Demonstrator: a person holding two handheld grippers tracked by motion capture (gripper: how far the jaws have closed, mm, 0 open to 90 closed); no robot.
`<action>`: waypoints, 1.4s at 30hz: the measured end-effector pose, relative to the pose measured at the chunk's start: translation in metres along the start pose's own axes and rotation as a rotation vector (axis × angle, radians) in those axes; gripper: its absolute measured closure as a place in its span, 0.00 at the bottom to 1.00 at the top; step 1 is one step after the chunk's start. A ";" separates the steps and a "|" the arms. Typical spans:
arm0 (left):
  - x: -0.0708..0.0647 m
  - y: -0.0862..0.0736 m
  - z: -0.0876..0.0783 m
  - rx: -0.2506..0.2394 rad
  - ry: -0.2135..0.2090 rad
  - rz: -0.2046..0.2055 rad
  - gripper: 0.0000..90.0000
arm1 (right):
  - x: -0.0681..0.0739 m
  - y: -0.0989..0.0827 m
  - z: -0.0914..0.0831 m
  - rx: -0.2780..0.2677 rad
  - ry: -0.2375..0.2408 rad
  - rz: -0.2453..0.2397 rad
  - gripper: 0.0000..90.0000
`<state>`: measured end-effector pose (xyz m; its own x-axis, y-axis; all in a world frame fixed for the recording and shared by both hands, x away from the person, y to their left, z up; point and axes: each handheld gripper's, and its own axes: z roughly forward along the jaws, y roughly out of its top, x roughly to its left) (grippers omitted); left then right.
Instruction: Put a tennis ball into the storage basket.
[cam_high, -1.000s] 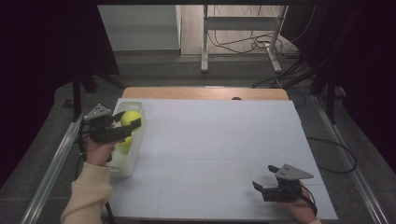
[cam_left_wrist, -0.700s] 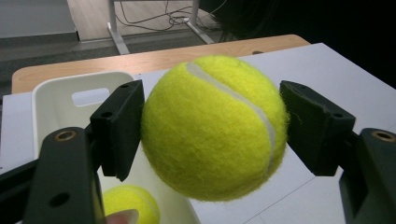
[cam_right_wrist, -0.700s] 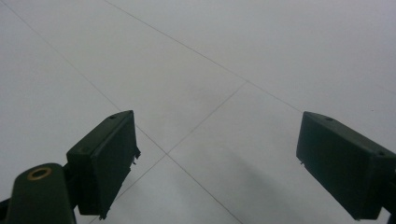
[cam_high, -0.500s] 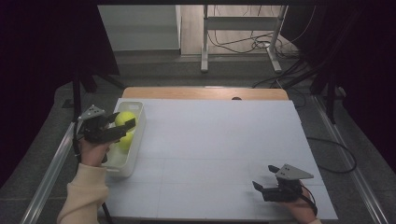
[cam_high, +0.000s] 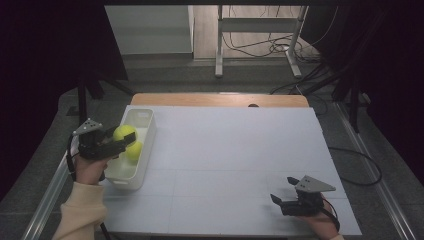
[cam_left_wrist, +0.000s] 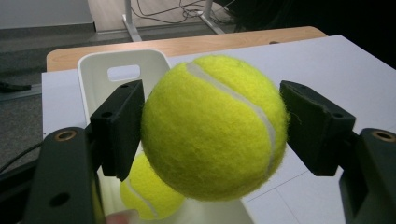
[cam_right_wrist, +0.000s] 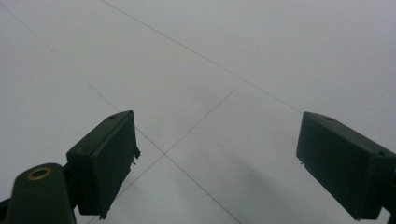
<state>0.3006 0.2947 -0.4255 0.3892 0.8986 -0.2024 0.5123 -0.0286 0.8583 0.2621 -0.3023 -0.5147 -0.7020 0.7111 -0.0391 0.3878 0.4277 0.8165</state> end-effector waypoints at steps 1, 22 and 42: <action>0.000 0.000 0.000 0.002 0.000 0.000 0.30 | 0.000 0.000 0.000 0.000 0.000 0.000 0.14; 0.006 -0.013 -0.006 0.059 0.020 0.001 0.30 | 0.000 0.000 0.000 0.002 0.000 -0.002 0.14; 0.003 -0.025 -0.002 0.189 0.053 0.045 0.30 | 0.000 0.000 0.001 0.003 0.003 -0.004 0.14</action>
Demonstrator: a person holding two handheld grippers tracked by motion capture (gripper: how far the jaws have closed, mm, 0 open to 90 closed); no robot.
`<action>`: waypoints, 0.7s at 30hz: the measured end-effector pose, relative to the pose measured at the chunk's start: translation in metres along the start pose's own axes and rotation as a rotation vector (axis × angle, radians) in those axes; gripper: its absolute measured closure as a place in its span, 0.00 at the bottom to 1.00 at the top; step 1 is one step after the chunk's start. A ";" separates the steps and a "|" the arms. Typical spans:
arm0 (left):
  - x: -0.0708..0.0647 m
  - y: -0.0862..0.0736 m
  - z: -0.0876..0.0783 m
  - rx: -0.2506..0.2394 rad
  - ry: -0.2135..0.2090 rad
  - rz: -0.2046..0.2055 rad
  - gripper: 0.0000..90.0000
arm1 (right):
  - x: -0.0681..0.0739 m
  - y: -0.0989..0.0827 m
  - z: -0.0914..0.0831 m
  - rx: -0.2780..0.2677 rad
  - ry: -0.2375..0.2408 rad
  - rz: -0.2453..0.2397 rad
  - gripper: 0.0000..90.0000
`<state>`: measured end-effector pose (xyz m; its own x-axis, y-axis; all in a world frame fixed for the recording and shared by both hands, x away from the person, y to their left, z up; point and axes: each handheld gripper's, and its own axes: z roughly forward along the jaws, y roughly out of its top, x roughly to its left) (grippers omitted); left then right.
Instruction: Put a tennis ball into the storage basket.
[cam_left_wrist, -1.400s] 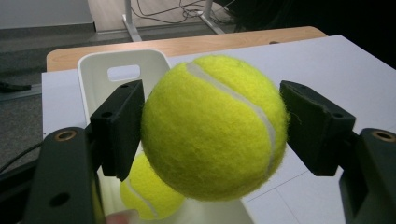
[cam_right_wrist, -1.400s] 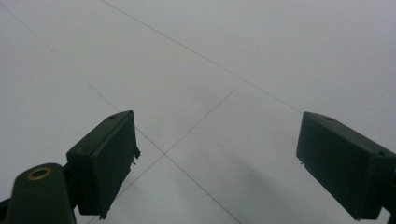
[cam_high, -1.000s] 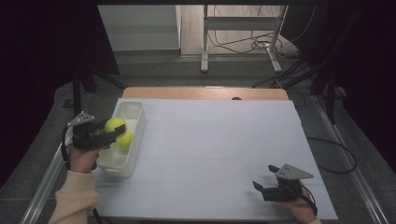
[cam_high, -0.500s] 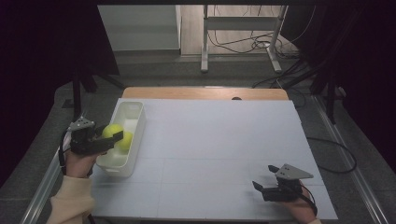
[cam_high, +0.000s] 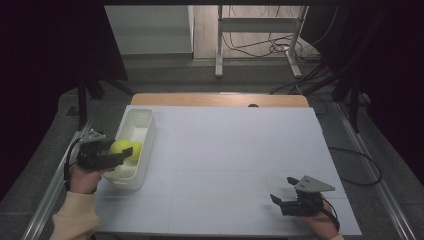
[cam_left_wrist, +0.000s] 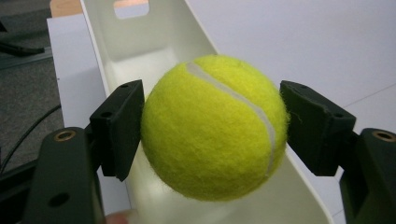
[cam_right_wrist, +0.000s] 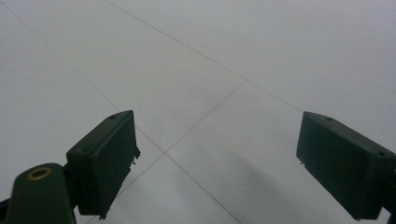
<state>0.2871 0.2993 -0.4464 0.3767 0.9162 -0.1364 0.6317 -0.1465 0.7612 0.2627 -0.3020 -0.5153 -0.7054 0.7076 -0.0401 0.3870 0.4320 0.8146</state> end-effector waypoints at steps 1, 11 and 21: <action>0.000 0.000 0.000 0.005 -0.002 0.001 0.30 | 0.000 0.000 0.000 0.000 0.000 0.000 0.14; -0.002 -0.001 0.002 0.036 -0.005 0.024 0.29 | 0.000 0.000 0.000 0.002 -0.002 -0.002 0.14; 0.000 -0.002 0.003 0.039 -0.004 0.015 0.29 | 0.000 0.000 0.000 0.002 -0.002 -0.003 0.14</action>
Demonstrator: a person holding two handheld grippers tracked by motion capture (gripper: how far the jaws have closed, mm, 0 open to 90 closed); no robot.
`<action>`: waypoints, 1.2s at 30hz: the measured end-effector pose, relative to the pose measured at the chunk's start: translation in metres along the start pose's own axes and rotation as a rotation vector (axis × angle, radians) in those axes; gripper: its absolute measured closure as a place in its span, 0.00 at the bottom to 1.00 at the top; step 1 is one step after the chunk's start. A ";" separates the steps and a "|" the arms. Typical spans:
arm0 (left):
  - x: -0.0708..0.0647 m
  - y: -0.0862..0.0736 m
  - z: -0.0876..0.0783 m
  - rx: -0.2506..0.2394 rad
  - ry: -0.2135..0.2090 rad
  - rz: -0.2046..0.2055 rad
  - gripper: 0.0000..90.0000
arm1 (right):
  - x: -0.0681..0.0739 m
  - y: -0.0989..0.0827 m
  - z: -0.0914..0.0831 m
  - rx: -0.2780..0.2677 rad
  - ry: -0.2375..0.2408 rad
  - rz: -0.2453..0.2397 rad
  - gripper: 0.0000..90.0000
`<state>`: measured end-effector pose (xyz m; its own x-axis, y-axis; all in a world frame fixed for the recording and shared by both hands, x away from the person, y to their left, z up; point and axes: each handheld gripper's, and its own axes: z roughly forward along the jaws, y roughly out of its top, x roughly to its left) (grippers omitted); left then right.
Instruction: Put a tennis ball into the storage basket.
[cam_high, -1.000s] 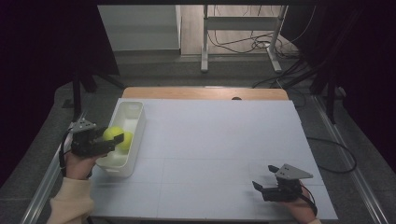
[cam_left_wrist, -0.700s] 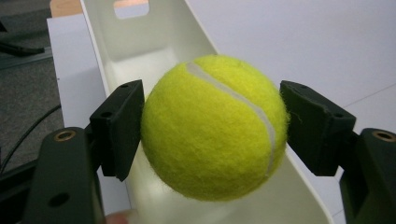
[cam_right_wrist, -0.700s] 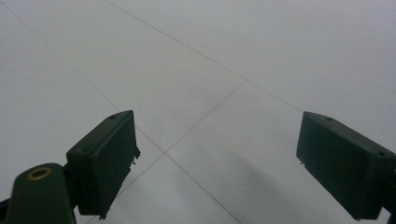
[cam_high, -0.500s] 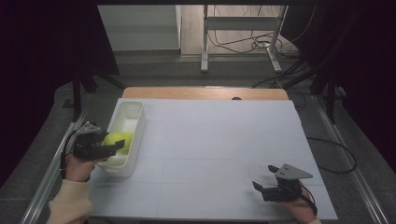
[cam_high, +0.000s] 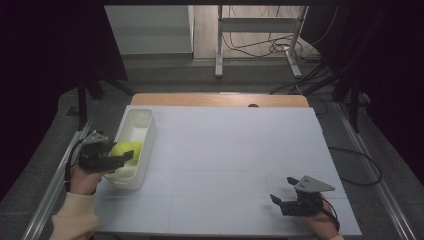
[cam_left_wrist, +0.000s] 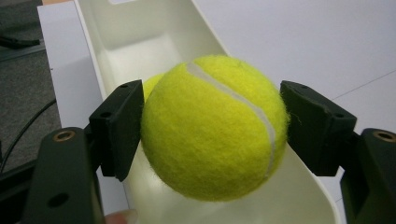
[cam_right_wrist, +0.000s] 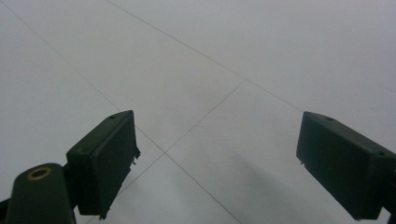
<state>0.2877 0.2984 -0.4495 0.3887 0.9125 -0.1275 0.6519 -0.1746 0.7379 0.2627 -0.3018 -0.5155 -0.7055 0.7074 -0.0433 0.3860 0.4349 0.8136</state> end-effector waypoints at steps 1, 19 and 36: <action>0.000 0.000 0.000 0.001 -0.001 -0.002 0.29 | 0.000 0.000 0.000 0.000 0.000 0.000 0.14; -0.002 0.005 -0.008 -0.095 -0.089 -0.034 0.16 | 0.000 0.000 0.000 0.003 -0.001 0.000 0.14; -0.036 0.015 -0.006 -0.196 -0.207 0.044 0.14 | 0.001 0.000 0.000 0.004 -0.002 0.000 0.14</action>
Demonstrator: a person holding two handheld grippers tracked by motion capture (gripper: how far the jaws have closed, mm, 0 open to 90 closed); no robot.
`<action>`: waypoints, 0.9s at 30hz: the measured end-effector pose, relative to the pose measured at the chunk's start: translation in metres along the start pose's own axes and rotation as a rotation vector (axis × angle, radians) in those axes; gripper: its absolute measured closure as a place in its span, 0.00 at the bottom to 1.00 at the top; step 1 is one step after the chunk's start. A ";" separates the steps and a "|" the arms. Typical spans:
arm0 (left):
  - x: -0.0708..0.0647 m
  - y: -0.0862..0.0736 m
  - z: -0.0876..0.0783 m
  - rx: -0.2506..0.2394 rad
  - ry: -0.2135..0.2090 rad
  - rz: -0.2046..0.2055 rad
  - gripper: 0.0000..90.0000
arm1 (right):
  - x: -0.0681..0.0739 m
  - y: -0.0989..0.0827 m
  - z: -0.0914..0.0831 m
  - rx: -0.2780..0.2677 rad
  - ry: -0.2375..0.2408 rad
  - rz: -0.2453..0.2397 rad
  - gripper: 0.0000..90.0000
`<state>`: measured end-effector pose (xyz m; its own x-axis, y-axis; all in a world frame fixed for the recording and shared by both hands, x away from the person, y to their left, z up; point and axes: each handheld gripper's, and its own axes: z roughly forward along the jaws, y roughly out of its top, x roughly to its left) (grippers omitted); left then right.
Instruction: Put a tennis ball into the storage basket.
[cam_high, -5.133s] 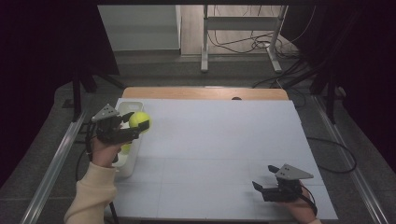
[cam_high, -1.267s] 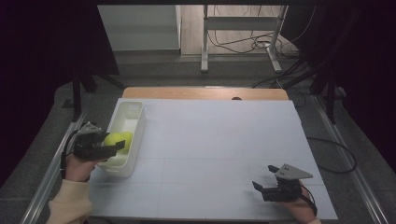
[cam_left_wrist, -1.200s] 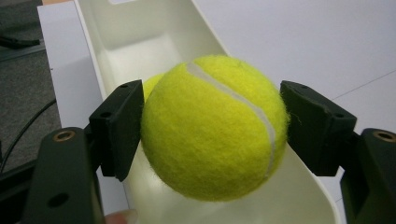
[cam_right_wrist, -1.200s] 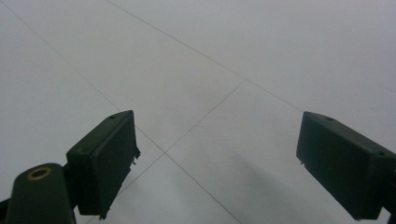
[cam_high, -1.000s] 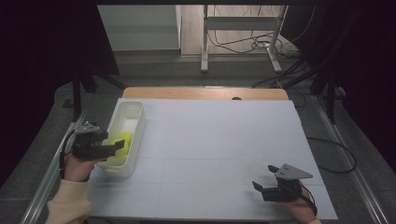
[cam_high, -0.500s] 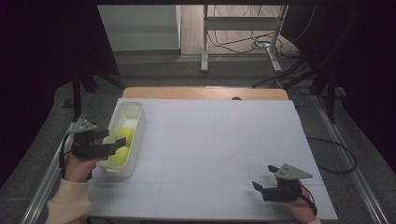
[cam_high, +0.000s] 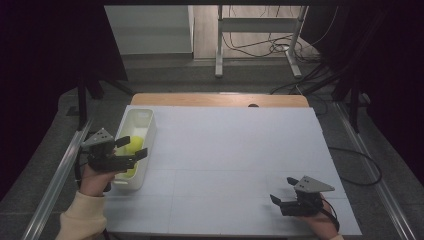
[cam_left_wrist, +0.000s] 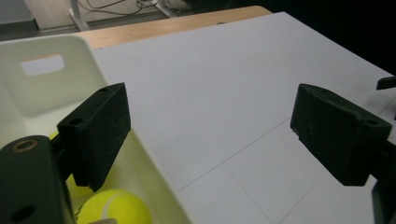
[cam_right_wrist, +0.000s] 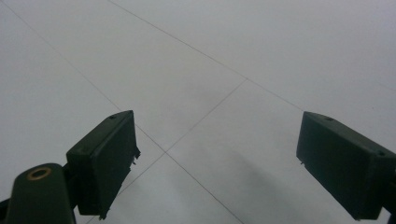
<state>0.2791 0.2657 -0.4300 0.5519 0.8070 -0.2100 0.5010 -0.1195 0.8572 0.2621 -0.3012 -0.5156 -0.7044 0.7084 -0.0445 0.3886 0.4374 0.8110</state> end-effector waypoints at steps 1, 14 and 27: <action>-0.003 0.001 0.001 -0.003 -0.005 0.008 0.14 | 0.000 0.000 0.000 0.000 0.000 0.000 0.14; -0.041 0.000 0.022 -0.007 -0.082 0.083 0.15 | 0.000 0.000 -0.001 -0.007 0.004 0.001 0.14; -0.082 -0.019 0.050 0.068 -0.175 0.155 0.15 | 0.001 0.001 -0.003 -0.013 0.006 -0.003 0.14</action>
<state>0.2578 0.1732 -0.4528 0.7298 0.6642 -0.1620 0.4420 -0.2776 0.8530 0.2596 -0.3016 -0.5134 -0.7090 0.7038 -0.0439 0.3785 0.4324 0.8184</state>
